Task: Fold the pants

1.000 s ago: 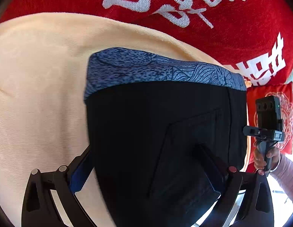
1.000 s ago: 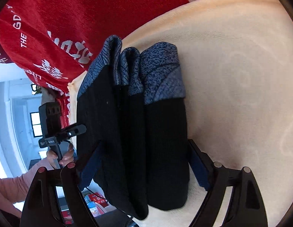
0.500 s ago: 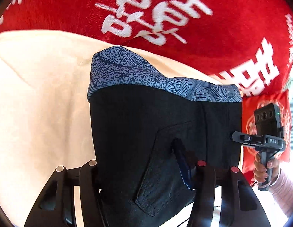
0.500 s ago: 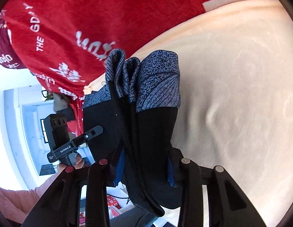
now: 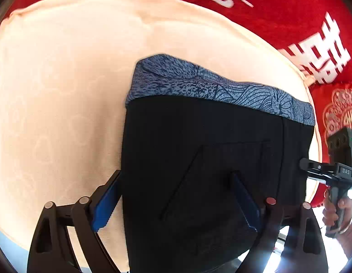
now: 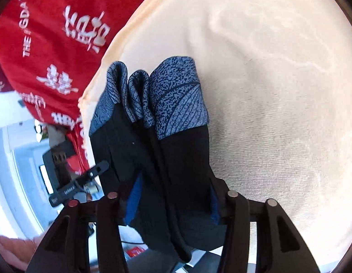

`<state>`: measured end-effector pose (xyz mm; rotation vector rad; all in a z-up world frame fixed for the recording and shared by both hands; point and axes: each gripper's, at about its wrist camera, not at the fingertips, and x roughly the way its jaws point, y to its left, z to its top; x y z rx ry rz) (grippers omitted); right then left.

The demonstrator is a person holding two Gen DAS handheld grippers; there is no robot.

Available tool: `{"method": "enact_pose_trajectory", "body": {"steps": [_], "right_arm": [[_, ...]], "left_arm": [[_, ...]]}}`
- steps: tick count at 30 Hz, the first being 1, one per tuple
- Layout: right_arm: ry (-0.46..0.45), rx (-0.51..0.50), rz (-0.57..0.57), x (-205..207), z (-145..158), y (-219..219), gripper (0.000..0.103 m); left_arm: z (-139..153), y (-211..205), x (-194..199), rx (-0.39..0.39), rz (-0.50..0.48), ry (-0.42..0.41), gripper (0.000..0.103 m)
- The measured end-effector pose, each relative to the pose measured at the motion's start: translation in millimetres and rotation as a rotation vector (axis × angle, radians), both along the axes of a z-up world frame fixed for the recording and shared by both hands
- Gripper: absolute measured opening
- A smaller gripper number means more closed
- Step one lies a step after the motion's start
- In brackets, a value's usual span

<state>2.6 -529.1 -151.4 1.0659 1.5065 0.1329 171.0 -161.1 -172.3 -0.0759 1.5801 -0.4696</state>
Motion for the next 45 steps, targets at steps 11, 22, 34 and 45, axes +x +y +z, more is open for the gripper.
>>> {"method": "enact_pose_trajectory", "body": {"steps": [11, 22, 34, 45], "right_arm": [[0.097, -0.440, 0.117, -5, 70, 36, 0.081], [0.047, -0.635, 0.140, -20, 143, 103, 0.103], [0.062, -0.716, 0.208, -35, 191, 144, 0.103], [0.058, -0.763, 0.224, -37, 211, 156, 0.103]], "left_arm": [[64, -15, -20, 0.263, -0.143, -0.214, 0.093], [119, -21, -75, 0.346, -0.169, -0.239, 0.102], [157, -6, -95, 0.368, -0.146, -0.244, 0.102], [174, -6, -105, 0.370, -0.178, -0.265, 0.102]]}}
